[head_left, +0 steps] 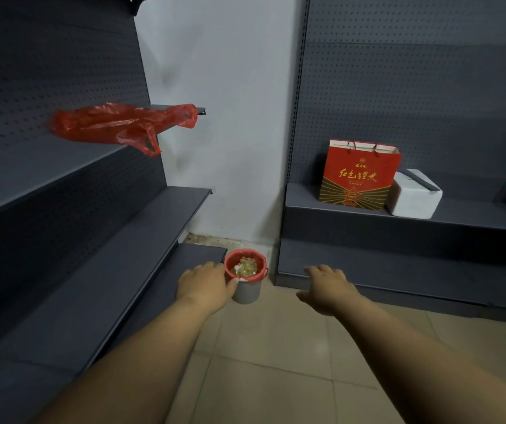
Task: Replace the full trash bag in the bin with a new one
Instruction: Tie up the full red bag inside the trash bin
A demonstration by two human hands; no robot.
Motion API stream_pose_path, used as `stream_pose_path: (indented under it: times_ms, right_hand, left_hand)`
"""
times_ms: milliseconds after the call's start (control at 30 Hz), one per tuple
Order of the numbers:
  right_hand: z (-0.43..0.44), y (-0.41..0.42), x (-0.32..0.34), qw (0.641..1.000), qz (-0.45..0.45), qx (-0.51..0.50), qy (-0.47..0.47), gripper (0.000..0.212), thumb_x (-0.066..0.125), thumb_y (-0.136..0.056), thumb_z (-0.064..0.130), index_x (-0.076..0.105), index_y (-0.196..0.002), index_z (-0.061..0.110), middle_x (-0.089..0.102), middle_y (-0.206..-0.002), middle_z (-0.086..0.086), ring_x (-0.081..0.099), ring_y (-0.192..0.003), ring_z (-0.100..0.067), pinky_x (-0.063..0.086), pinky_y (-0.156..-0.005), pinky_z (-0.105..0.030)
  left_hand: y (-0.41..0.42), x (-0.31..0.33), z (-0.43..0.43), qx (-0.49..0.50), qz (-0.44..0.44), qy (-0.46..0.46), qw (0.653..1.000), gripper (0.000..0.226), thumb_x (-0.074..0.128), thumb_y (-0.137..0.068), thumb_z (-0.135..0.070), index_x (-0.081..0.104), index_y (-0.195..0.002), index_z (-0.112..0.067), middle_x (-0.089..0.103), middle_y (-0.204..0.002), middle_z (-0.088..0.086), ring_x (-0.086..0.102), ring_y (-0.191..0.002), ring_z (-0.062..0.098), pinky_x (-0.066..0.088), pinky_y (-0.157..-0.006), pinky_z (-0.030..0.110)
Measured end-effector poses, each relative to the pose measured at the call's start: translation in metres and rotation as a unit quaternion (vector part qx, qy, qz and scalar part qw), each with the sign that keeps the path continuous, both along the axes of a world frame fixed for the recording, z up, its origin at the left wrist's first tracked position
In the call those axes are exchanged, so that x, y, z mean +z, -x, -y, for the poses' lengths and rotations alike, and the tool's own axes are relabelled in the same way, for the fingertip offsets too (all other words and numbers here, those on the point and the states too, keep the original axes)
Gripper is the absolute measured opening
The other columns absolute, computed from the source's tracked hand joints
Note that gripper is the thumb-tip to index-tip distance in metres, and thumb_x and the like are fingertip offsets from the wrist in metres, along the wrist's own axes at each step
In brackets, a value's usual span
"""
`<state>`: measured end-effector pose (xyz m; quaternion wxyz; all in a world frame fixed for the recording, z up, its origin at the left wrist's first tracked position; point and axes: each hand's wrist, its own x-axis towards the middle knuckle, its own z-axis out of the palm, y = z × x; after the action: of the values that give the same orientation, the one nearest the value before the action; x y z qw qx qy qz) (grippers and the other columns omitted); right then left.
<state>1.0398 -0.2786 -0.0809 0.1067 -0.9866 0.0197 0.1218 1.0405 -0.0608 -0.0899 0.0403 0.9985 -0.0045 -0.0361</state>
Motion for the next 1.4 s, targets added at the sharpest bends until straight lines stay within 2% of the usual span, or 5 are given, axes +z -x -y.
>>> stream_pose_path:
  times_ms: [533, 833, 1067, 1267, 1400]
  right_hand:
    - [-0.012, -0.27, -0.032, 0.998, -0.064, -0.025, -0.012, 0.062, 0.052, -0.092, 0.043, 0.029, -0.145, 0.021, 0.032, -0.15, -0.006, 0.029, -0.137, -0.03, 0.032, -0.11, -0.044]
    - [-0.011, -0.436, -0.068, 0.996, -0.071, 0.042, -0.041, 0.065, 0.05, -0.093, 0.044, 0.025, -0.149, 0.02, 0.028, -0.154, -0.006, 0.026, -0.139, -0.03, 0.031, -0.113, -0.044]
    - [0.003, -0.582, -0.108, 0.989, -0.101, 0.102, -0.038, 0.063, 0.048, -0.095, 0.042, 0.025, -0.149, 0.022, 0.029, -0.153, -0.006, 0.028, -0.138, -0.029, 0.032, -0.112, -0.044]
    - [-0.002, -0.662, -0.161, 0.981, -0.141, 0.124, -0.057, 0.055, 0.047, -0.096, 0.039, 0.033, -0.146, 0.02, 0.037, -0.15, -0.006, 0.035, -0.136, -0.025, 0.033, -0.111, -0.038]
    - [-0.008, -0.687, -0.206, 0.971, -0.183, 0.128, -0.084, 0.039, 0.049, -0.096, 0.028, 0.049, -0.133, 0.016, 0.053, -0.135, -0.007, 0.05, -0.122, -0.026, 0.043, -0.099, -0.035]
  left_hand:
    - [-0.277, -0.024, -0.022, 0.007, -0.027, 0.011, 1.0, 0.048, 0.035, -0.094, -0.048, 0.049, -0.129, -0.017, 0.054, -0.13, 0.005, 0.051, -0.118, 0.023, 0.04, -0.095, 0.035]
    - [-0.416, -0.063, -0.015, 0.068, -0.06, 0.065, 0.994, 0.046, 0.038, -0.094, -0.046, 0.051, -0.127, -0.016, 0.05, -0.136, 0.005, 0.047, -0.121, 0.022, 0.04, -0.096, 0.034]
    - [-0.538, -0.105, -0.005, 0.129, -0.106, 0.062, 0.984, 0.053, 0.036, -0.095, -0.048, 0.04, -0.139, -0.017, 0.034, -0.151, 0.005, 0.032, -0.138, 0.022, 0.03, -0.108, 0.037]
    - [-0.601, -0.167, -0.009, 0.191, -0.135, 0.079, 0.969, 0.057, 0.032, -0.095, -0.051, 0.035, -0.142, -0.018, 0.03, -0.153, 0.004, 0.029, -0.139, 0.022, 0.028, -0.112, 0.038]
    - [-0.62, -0.219, -0.019, 0.232, -0.159, 0.099, 0.954, 0.055, 0.033, -0.095, -0.05, 0.038, -0.14, -0.019, 0.034, -0.151, 0.003, 0.033, -0.137, 0.023, 0.032, -0.11, 0.039]
